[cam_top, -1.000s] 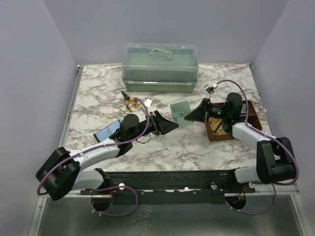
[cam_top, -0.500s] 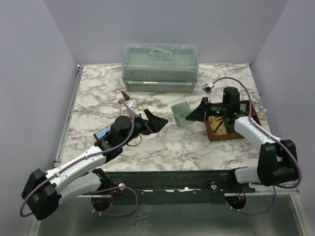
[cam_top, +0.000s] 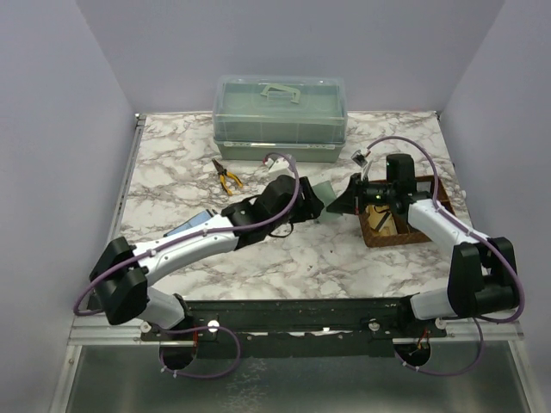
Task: Take the credit cards out of the card holder
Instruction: Open the card holder.
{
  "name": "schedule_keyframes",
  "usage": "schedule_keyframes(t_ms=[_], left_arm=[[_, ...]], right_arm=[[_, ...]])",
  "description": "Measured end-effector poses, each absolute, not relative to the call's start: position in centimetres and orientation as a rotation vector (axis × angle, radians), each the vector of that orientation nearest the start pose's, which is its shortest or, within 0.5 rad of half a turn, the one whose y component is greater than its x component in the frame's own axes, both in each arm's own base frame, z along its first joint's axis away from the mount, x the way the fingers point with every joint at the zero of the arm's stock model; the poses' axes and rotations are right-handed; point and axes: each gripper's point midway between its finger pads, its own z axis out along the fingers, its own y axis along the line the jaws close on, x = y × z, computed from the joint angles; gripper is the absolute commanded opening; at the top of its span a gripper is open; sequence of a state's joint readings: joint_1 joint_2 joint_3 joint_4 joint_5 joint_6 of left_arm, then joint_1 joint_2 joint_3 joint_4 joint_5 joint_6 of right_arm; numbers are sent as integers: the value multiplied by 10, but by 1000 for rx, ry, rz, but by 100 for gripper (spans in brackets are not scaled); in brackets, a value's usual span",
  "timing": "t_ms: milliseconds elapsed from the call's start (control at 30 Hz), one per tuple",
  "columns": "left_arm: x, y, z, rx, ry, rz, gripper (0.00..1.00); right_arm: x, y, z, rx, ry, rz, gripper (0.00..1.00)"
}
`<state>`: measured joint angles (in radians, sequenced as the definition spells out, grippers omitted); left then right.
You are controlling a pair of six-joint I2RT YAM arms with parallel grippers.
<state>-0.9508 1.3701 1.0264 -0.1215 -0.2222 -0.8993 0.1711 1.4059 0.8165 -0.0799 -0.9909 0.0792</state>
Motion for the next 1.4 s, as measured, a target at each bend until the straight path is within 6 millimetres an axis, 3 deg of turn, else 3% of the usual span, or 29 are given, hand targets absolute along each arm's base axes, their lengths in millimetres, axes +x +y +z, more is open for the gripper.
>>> schedule_keyframes(t_ms=[233,500,1067,1167,1300,1400], left_arm=[[284,-358,193,-156,2225,-673,57],[294,-362,185,-223,2261,-475,57],[298,-380,167,-229,2283,-397,48],[298,-380,166,-233,2286,-388,38],[298,-381,164,-239,2284,-381,34],[297,-381,161,-238,2287,-368,23]], right_arm=[[288,199,147,-628,2071,1231,0],[288,199,146,-626,2077,1224,0],[289,196,141,-617,2098,1198,0],[290,196,140,-612,2103,1192,0],[290,195,139,-608,2110,1185,0],[289,196,137,-606,2121,1182,0]])
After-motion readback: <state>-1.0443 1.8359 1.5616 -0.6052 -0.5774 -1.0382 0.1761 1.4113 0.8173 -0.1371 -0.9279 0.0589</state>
